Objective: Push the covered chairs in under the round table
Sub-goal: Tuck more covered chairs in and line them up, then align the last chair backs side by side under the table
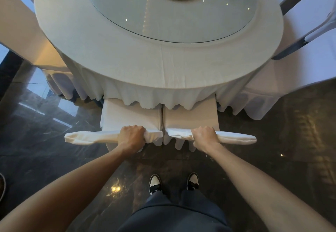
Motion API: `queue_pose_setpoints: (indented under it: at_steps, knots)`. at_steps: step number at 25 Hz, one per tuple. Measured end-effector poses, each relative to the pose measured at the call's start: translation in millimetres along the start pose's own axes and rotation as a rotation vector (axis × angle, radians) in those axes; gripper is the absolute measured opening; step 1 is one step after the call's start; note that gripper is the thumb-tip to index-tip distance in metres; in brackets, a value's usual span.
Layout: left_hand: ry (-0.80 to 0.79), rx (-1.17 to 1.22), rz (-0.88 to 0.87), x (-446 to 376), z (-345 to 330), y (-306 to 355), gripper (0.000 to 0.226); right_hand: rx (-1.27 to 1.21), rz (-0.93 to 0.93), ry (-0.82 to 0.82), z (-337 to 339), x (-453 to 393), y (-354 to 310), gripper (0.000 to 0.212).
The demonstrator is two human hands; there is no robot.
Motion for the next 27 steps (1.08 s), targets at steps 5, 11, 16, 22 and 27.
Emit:
queue_pose_setpoints:
  at_steps: [5,11,16,22,27]
  knots:
    - [-0.212,0.001,-0.056,-20.3,11.5,15.5,0.022,-0.087,0.112,-0.014,-3.0,4.8,13.8,0.031]
    - [-0.458,0.272,-0.221,-53.1,42.1,84.9,0.047,-0.485,0.29,-0.221,-0.8,19.9,65.2,0.035]
    - [-0.421,0.238,-0.347,-76.5,71.5,194.2,0.047,-0.755,0.33,-0.392,-29.9,28.8,157.5,0.047]
    - [-0.463,0.112,-0.378,-99.8,90.6,348.7,0.05,-0.772,0.223,-0.444,-75.2,54.8,308.0,0.054]
    - [-0.395,0.038,-0.376,-111.0,131.5,488.8,0.043,-0.672,0.04,-0.375,-113.4,73.0,445.3,0.056]
Point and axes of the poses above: each hand's wrist, its own x-axis away from the middle knuckle, its own z-axis out of the back of the hand, y = z × x, the point moved 2 cm from there along -x, towards the middle knuckle, and after that the axes turned 14 degrees about -y, right-handed, at the moved point
